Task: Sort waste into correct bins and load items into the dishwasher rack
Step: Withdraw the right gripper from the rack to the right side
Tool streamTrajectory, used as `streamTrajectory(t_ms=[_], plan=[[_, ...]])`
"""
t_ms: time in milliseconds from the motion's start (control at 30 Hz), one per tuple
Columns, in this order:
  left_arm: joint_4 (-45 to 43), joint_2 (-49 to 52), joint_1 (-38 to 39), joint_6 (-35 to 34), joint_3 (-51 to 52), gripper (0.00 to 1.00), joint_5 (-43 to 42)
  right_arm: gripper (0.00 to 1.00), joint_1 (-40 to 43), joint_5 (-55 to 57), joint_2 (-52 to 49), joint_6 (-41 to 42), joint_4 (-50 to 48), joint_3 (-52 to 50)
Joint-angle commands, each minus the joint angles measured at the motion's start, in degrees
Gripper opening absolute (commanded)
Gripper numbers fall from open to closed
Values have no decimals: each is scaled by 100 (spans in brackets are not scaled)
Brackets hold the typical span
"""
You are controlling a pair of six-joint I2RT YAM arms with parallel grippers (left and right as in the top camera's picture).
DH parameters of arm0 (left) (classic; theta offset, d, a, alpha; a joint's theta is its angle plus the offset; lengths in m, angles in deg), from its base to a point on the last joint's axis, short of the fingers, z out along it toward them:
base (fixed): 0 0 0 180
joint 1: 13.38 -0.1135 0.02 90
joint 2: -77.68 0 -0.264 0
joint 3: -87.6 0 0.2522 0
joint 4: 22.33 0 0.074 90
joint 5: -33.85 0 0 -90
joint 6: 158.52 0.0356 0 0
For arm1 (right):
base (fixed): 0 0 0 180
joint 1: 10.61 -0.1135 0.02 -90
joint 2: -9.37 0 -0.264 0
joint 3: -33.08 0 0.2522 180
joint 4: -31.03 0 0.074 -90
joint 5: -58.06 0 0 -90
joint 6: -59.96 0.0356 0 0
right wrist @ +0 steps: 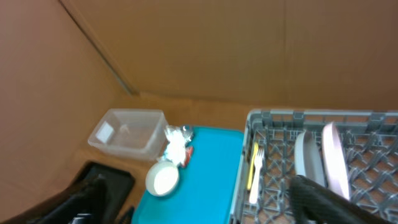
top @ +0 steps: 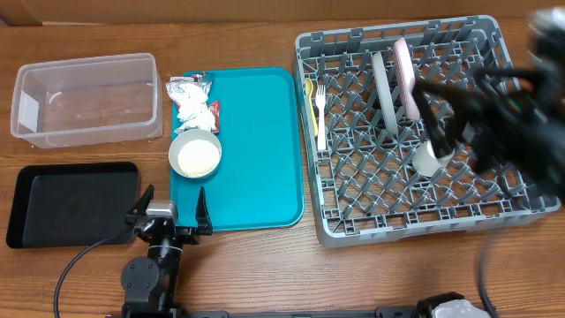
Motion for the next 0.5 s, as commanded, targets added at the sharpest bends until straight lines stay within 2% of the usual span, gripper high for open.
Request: streamTrajectory(t_ms=[0,300,467], plan=[[0,-20,-31,109,24,100,-61,100,-22,205,354,195,68,83],[0,-20,-31,109,24,100,-61,100,-22,203,575,197,555,81],[-42,-20,-31,-90,22,100,-481,100,-22,203,568,197,809,81]])
